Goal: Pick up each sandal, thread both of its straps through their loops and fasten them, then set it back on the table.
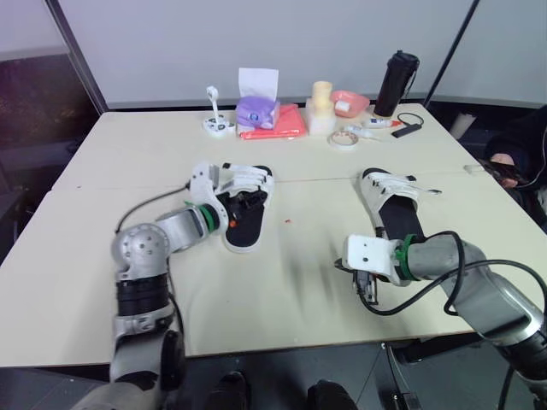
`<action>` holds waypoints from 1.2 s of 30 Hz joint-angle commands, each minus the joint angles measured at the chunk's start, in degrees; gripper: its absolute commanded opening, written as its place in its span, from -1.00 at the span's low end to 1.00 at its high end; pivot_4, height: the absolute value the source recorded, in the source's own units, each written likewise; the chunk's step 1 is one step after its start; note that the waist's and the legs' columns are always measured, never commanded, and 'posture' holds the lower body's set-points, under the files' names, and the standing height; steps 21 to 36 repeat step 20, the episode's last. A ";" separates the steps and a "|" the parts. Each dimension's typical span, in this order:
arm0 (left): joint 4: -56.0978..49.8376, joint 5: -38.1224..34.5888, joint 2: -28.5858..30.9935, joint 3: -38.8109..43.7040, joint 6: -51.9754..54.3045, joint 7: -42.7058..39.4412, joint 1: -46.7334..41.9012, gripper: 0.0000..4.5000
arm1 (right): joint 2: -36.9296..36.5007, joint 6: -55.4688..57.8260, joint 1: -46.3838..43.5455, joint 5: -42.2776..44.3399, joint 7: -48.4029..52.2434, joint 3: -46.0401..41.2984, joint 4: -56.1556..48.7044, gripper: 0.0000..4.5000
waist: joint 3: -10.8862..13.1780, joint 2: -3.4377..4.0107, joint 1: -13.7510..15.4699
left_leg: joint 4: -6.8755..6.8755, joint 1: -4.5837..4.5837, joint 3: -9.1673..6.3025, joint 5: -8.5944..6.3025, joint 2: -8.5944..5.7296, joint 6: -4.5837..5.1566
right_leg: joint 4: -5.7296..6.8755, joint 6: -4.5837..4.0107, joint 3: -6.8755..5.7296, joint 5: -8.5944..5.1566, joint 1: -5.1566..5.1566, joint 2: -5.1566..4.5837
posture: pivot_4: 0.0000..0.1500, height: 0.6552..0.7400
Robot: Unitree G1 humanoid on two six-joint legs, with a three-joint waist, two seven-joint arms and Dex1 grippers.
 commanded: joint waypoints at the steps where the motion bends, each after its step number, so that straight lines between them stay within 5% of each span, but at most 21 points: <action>1: -5.87 -0.79 5.38 -2.29 -0.28 -7.60 0.91 0.98 | 2.22 2.25 -1.33 4.03 0.51 -3.43 -1.52 -1.00 | 0.00 0.01 0.08 | 0.00 0.00 0.00 0.00 0.00 0.00 | 0.00 0.00 0.00 0.00 0.02 0.00 | 1.00 1.00; 6: -15.55 -4.79 19.96 -3.78 1.25 -23.54 8.82 0.98 | 3.05 8.40 -1.74 11.74 1.35 -11.06 -3.23 -1.00 | 0.03 0.15 -0.69 | -0.11 0.00 0.04 -0.01 0.05 0.02 | 0.00 -0.03 0.09 -0.01 -0.10 0.02 | 1.00 1.00; 10: -21.16 0.44 32.66 -7.42 -6.45 -36.86 17.83 0.98 | 2.87 17.36 -4.89 19.68 0.96 -19.92 -4.18 -1.00 | 0.08 0.27 -1.20 | -0.16 0.01 0.09 -0.01 0.08 0.03 | 0.00 -0.12 0.14 -0.06 -0.10 0.01 | 1.00 1.00; 14: -20.86 5.08 38.96 -7.19 -14.17 -44.48 23.01 0.98 | -0.56 23.06 -5.28 24.30 1.07 -26.91 -3.27 -1.00 | 0.08 0.30 -0.63 | -0.17 0.02 0.09 -0.05 0.10 0.06 | -0.05 -0.37 0.11 -0.16 -0.06 -0.01 | 1.00 1.00; 20: -20.40 3.82 40.92 -3.13 -15.97 -47.63 24.96 0.98 | -4.15 27.26 -3.09 30.64 1.44 -31.69 -5.38 -1.00 | 0.12 0.36 -0.02 | -0.17 0.02 0.18 -0.09 0.27 0.14 | -0.09 -0.40 0.14 -0.17 -0.08 -0.05 | 1.00 1.00; 36: -20.40 3.82 40.92 -3.13 -15.97 -47.63 24.96 0.98 | -4.15 27.26 -3.09 30.64 1.44 -31.69 -5.38 -1.00 | 0.12 0.36 -0.02 | -0.17 0.02 0.18 -0.09 0.27 0.14 | -0.09 -0.40 0.14 -0.17 -0.08 -0.05 | 1.00 1.00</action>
